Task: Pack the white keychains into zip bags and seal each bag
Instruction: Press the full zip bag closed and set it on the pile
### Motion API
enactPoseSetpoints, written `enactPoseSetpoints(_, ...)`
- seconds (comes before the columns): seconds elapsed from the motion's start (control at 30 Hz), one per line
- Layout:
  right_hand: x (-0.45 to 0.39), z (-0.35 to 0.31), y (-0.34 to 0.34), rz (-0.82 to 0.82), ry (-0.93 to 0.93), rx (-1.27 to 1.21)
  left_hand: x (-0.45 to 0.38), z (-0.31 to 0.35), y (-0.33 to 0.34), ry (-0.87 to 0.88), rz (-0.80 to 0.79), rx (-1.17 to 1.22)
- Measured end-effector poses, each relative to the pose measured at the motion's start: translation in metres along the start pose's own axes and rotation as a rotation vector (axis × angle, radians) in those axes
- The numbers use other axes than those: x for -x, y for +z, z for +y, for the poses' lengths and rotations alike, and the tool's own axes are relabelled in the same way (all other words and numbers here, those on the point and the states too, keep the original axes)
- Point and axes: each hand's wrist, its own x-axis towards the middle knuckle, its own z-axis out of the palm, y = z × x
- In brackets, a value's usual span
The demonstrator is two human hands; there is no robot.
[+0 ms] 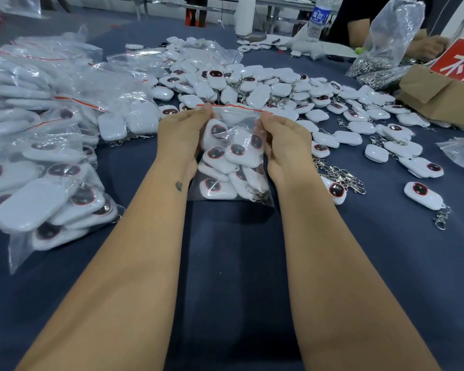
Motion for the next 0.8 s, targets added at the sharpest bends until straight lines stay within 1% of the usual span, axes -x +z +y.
enactPoseSetpoints(0.17,0.0000,0.0013,0.0022,-0.006,-0.013,0.017,-0.0013,-0.0013,0.0002,0.011,0.020,-0.085)
enactPoseSetpoints(0.3,0.0003,-0.0002,0.0028,-0.076,0.000,-0.030,-0.0017,-0.0018,0.0003,0.014,0.052,-0.054)
enactPoseSetpoints(0.43,0.0012,0.0009,0.0020,-0.144,-0.004,0.016,-0.0012,-0.0016,0.0005,0.011,0.046,-0.027)
enactPoseSetpoints(0.6,0.0015,0.0027,0.0044,-0.093,-0.055,0.111,0.0003,0.0024,0.0009,-0.058,-0.015,0.019)
enactPoseSetpoints(0.7,0.0022,0.0022,0.0044,-0.111,-0.041,0.075,-0.0003,0.0019,0.0013,-0.063,-0.045,-0.012)
enactPoseSetpoints(0.8,0.0020,-0.0005,0.0035,-0.166,-0.007,-0.011,-0.0004,0.0010,0.0012,-0.038,-0.038,-0.030)
